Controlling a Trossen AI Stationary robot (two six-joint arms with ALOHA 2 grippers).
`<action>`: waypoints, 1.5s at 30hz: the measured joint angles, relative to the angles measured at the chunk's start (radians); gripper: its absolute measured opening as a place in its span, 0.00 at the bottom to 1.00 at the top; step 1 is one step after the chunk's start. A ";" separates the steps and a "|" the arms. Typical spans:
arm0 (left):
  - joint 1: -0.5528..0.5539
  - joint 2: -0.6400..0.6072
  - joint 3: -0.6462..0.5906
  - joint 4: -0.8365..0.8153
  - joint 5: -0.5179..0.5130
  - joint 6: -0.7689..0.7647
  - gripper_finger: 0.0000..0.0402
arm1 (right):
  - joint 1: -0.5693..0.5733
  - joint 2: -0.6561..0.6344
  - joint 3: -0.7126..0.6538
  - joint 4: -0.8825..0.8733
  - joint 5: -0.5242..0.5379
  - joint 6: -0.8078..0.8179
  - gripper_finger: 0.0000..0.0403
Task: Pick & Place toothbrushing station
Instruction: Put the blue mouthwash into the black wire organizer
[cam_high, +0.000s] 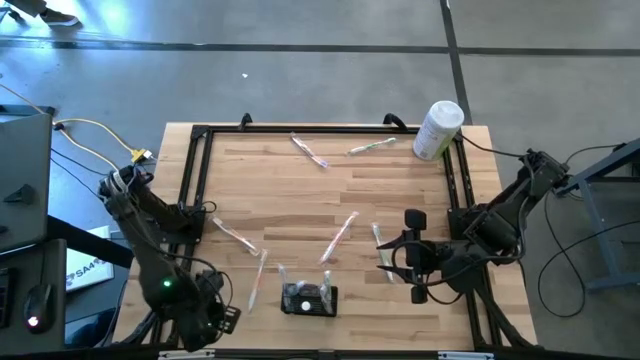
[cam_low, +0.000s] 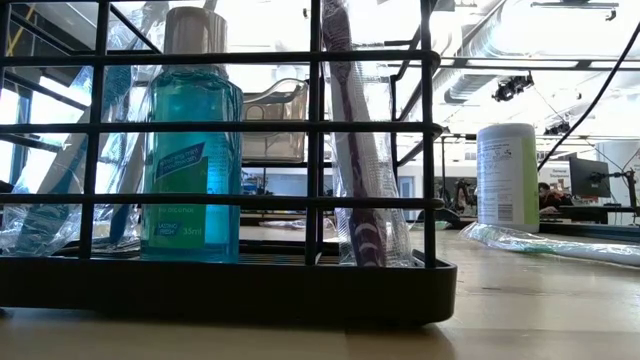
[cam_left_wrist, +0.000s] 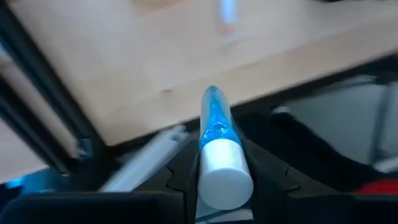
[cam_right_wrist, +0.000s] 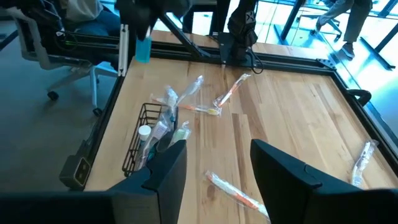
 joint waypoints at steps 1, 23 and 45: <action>0.000 0.000 0.035 -0.016 -0.023 0.001 0.23 | 0.004 0.000 0.000 0.000 0.001 0.000 0.42; 0.378 0.249 0.584 -0.102 -0.004 1.031 0.23 | 0.072 -0.012 0.000 -0.098 0.110 0.221 0.42; 0.477 0.453 0.751 -0.075 0.106 1.397 0.23 | 0.072 -0.017 0.000 -0.170 0.108 0.280 0.42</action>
